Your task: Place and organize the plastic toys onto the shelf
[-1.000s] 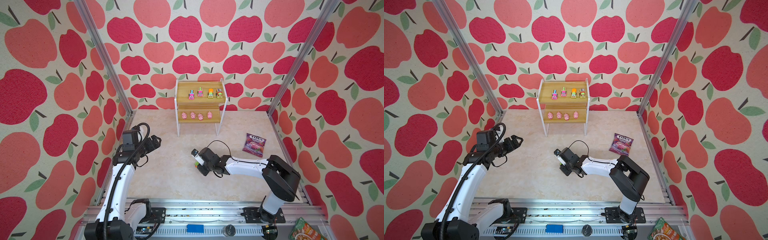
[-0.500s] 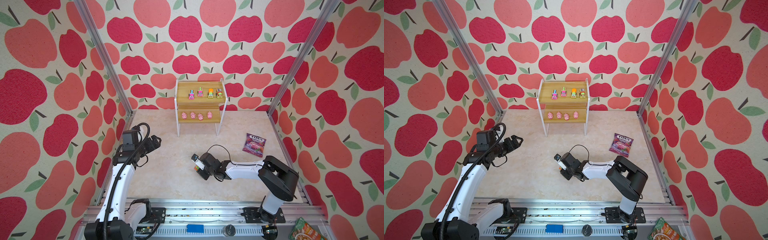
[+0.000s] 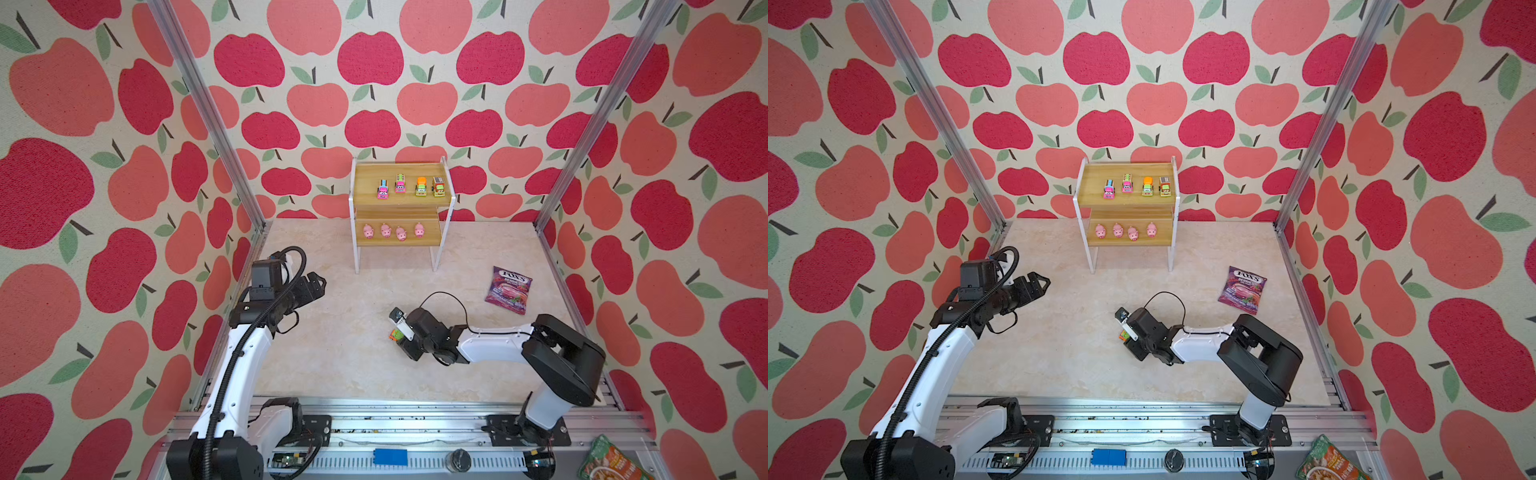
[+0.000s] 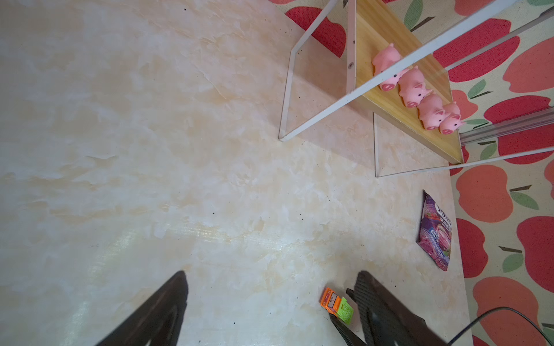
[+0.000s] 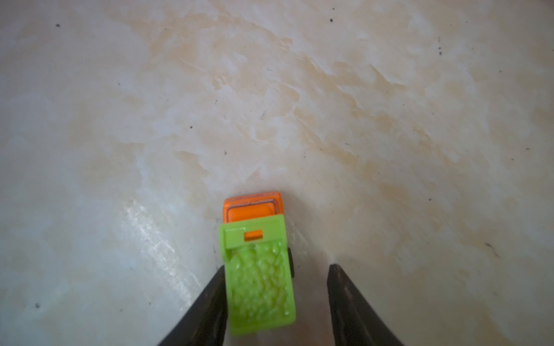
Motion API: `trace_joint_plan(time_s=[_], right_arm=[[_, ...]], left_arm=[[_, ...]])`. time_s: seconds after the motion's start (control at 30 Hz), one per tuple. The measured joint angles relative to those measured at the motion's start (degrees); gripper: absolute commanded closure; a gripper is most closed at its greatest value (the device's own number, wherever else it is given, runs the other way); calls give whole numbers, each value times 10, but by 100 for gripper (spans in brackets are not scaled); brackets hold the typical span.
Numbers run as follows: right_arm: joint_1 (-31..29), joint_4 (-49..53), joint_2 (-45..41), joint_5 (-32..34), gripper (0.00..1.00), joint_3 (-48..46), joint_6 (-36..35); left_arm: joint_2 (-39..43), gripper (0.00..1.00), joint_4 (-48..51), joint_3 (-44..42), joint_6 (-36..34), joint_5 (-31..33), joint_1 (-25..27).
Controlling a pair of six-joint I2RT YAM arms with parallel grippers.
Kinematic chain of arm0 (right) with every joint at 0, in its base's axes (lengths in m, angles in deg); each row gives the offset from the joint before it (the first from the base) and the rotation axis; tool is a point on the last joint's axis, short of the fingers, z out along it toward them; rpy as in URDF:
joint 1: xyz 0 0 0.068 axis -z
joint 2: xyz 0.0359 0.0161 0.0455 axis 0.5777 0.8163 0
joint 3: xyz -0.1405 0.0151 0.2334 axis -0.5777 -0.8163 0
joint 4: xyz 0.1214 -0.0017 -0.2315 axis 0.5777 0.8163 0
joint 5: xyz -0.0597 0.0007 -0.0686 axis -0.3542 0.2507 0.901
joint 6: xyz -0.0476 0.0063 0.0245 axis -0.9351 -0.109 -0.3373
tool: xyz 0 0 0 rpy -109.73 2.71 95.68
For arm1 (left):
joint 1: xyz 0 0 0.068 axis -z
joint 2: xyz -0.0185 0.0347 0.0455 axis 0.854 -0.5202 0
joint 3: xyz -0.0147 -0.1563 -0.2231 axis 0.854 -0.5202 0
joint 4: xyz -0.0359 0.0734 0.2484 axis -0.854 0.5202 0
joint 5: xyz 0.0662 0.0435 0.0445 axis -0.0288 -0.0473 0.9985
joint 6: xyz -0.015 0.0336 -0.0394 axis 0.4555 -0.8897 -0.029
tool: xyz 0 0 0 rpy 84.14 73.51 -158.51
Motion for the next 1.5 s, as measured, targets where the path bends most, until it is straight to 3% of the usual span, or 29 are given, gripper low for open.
trace_joint_plan(time_s=[0.47, 0.73, 0.87, 1.03, 1.2, 1.37, 1.5], right_arm=[[68, -33, 3, -12, 42, -13, 24], [99, -49, 14, -33, 41, -6, 31], [123, -44, -31, -40, 38, -27, 54], [172, -21, -127, -41, 36, -46, 98], [198, -9, -211, -48, 34, -72, 127], [223, 0, -279, -59, 34, -109, 141], [238, 3, -317, -64, 34, -133, 147]], left_arm=[[0, 8, 0, 0, -46, 40, 105], [0, 6, -3, -17, -90, 68, 229], [-8, 5, -16, -27, -92, 107, 315], [-91, 5, -64, -29, -74, 183, 433], [-205, 5, -122, -28, -71, 258, 515], [-278, 9, -190, -28, -65, 296, 525], [-330, 20, -231, -23, -48, 303, 524]])
